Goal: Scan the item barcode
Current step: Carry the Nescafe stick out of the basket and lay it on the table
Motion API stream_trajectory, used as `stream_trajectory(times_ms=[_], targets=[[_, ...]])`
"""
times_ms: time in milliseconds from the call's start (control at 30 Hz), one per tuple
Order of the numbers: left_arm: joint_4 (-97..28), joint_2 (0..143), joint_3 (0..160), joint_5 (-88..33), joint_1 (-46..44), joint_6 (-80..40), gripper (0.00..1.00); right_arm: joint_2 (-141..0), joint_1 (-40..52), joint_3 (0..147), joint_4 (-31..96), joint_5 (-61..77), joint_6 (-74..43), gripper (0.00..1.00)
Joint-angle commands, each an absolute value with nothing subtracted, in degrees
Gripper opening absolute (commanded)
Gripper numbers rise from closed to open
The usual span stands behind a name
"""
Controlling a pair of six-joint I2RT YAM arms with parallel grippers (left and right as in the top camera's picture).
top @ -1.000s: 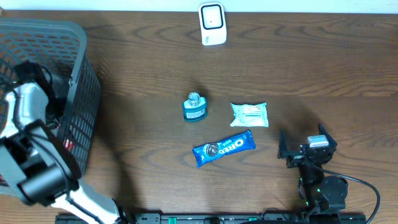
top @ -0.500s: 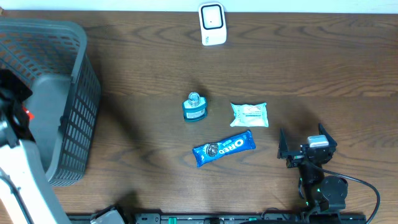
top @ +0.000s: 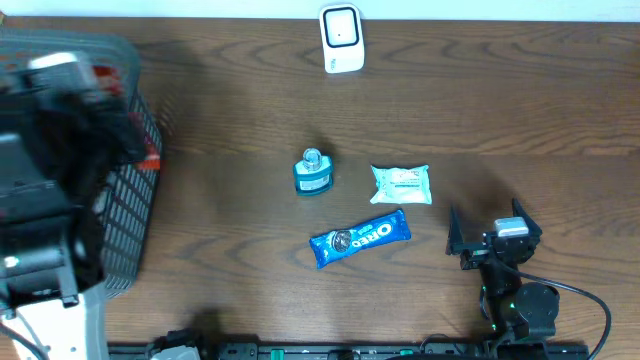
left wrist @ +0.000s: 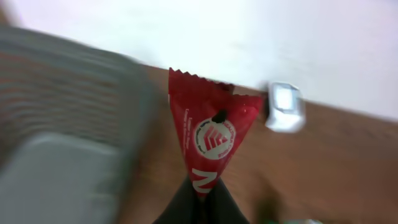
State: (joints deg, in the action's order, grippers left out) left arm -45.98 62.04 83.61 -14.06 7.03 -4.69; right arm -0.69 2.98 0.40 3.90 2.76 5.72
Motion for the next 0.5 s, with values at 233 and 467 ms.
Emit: stream_trajectory(times_ms=[233, 467], targets=[[-54.8, 68.0, 79.2, -15.6, -8.6, -15.7, 0.07, -0.4, 3.4, 0.3, 4.1, 2.5, 6.5, 0.99], [-52.5, 77.5, 71.3, -15.6, -13.4, -22.0, 0.07, -0.4, 3.4, 0.3, 4.1, 2.5, 6.5, 0.99]])
